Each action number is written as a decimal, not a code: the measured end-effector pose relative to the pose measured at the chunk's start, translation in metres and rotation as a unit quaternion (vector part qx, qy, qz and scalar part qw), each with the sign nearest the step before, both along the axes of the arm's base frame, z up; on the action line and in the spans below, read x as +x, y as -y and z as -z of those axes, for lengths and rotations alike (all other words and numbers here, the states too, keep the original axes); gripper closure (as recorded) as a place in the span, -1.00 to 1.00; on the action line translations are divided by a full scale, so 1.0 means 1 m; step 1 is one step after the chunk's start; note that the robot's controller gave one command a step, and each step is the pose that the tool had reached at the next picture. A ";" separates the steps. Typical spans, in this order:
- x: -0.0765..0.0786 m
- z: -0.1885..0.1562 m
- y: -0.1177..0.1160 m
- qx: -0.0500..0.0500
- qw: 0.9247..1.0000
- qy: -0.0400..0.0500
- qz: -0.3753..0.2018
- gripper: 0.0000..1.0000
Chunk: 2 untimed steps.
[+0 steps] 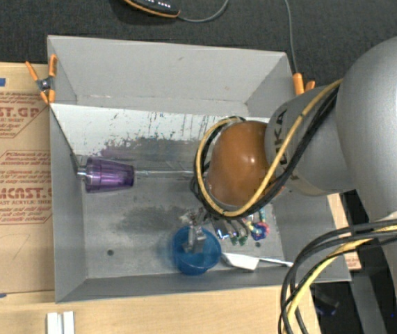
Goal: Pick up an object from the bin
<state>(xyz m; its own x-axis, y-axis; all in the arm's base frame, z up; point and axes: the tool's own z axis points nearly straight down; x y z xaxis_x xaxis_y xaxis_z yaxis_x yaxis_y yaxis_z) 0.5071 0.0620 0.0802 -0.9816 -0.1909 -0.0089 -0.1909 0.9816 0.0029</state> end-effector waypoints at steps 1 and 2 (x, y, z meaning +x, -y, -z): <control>-0.006 -0.047 -0.002 0.000 1.000 -0.006 0.005 1.00; -0.005 -0.121 -0.004 0.000 1.000 -0.002 0.005 1.00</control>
Offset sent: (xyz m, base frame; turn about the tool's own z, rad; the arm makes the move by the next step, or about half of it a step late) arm 0.0007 0.0079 0.0486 -0.0114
